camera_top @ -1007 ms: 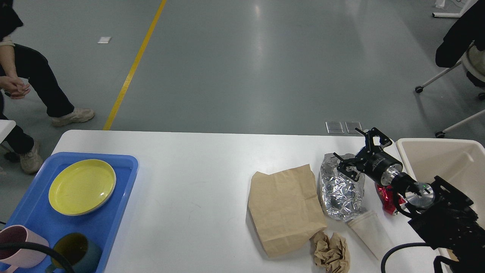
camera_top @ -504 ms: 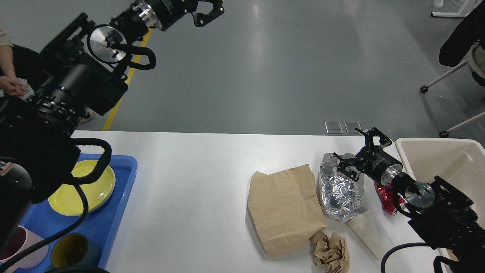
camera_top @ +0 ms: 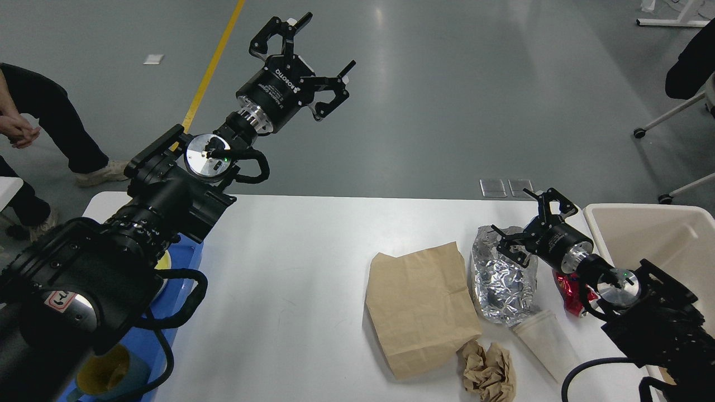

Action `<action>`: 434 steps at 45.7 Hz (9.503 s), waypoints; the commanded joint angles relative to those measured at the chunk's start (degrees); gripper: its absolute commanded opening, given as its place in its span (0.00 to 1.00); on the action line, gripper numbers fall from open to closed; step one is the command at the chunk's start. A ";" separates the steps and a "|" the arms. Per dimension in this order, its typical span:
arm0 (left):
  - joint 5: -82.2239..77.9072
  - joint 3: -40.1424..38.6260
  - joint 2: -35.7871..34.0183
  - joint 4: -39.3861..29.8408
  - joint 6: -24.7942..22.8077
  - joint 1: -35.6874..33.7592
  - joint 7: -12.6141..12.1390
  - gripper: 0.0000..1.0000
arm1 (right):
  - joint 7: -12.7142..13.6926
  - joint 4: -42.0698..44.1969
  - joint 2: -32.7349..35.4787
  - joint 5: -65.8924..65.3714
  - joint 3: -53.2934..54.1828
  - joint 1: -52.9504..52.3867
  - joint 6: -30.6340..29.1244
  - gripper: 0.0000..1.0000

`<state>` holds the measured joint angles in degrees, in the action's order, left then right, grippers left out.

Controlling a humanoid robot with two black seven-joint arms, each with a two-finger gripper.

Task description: Tidy desktop

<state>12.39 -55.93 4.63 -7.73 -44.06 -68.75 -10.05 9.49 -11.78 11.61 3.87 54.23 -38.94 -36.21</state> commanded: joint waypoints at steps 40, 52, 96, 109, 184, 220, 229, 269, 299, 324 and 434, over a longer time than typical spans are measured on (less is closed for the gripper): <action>0.35 -0.14 -4.28 0.43 6.97 21.82 0.82 0.97 | 0.00 0.00 -0.10 0.00 0.18 0.01 0.00 1.00; 0.26 0.56 -4.02 0.35 5.48 22.35 8.55 0.97 | 0.00 0.00 -0.10 0.00 0.18 0.01 0.00 1.00; 0.26 0.73 -3.40 0.17 -0.50 25.51 18.40 0.97 | 0.00 0.00 -0.10 0.00 0.18 0.01 0.00 1.00; 0.26 0.73 -3.40 0.17 -0.50 25.42 18.40 0.97 | 0.00 0.00 -0.10 0.00 0.18 0.01 0.00 1.00; 0.26 0.73 -3.40 0.17 -0.50 25.51 18.40 0.97 | 0.62 1.32 7.19 0.09 -0.18 -4.56 0.97 1.00; 0.26 0.73 -3.40 0.17 -0.50 25.51 18.40 0.97 | 0.62 2.20 10.80 0.00 -0.35 -6.93 0.88 1.00; 0.26 0.73 -3.40 0.17 -0.58 25.51 18.40 0.97 | 0.62 2.20 16.41 -0.87 -0.61 -7.64 0.88 1.00; 0.26 0.73 -3.40 0.17 -0.50 25.51 18.40 0.97 | 0.70 -3.16 50.08 -8.16 -48.76 -23.45 -0.26 1.00; 0.26 0.73 -3.40 0.17 -0.50 25.51 18.40 0.97 | 0.53 -5.54 47.45 -25.40 -70.66 -44.91 -0.53 1.00; 0.26 0.73 -3.40 0.17 -0.50 25.51 18.40 0.97 | 0.09 6.95 29.26 -24.52 -85.85 -47.00 2.64 1.00; 0.26 0.73 -3.40 0.17 -0.50 25.51 18.40 0.97 | 0.79 -5.89 -6.16 -15.48 -111.09 -24.08 14.06 0.97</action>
<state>12.63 -55.19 1.23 -7.56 -44.56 -43.24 8.35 10.29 -19.60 5.56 -14.96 -56.85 -64.79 -23.24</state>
